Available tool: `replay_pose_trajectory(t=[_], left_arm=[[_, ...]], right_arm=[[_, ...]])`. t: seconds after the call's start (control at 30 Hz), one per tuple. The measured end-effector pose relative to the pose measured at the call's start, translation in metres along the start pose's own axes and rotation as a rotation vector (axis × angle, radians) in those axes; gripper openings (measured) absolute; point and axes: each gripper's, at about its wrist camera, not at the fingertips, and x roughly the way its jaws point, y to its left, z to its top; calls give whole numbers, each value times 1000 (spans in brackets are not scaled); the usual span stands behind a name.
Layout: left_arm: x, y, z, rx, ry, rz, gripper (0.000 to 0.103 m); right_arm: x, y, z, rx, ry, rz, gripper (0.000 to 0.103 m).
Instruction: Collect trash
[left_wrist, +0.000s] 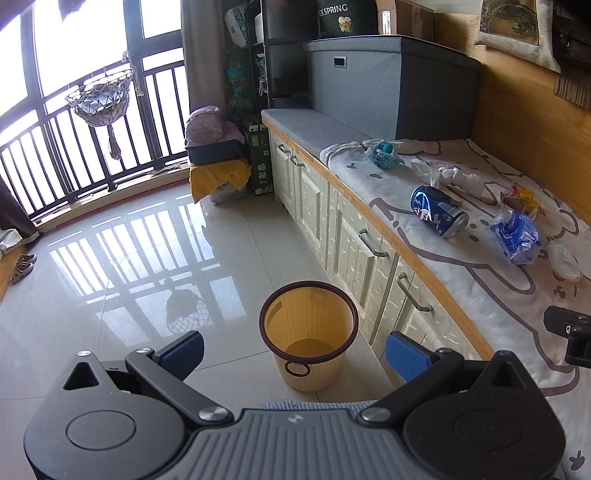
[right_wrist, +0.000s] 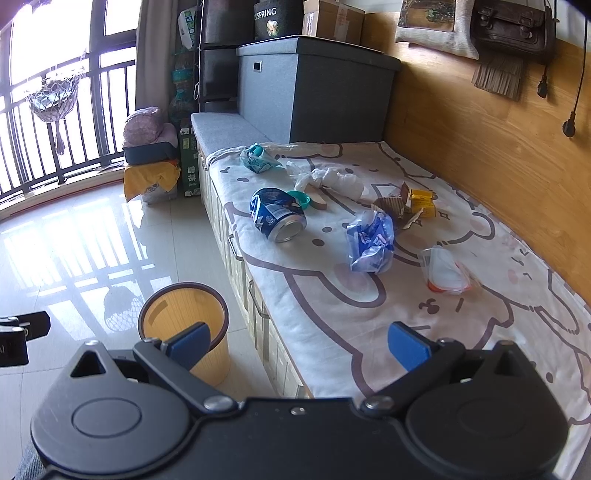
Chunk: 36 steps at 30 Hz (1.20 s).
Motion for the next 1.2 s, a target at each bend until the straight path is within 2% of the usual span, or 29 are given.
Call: replay_pose_trajectory(t=[0.23,0.27,0.53,1.0,1.2], left_arm=[[-3,-3,7,5,-3,-4,103],[11,-20,7,8,-6,-6,103],[18,-38,14,40,-75,-47,103],[38,-100,33,197,-179,-171,103],[61,-131,52,223,-181,-226,103]], right_arm=[[1,-3,-1,16,-13,2,103],[1,-3,-1,18,-16,3,103],[4,-18,-2,39,-88,-9,103],[18,-81,-17,161,-175,-89,103],[36,-110,-30,222,-199,-116,103]])
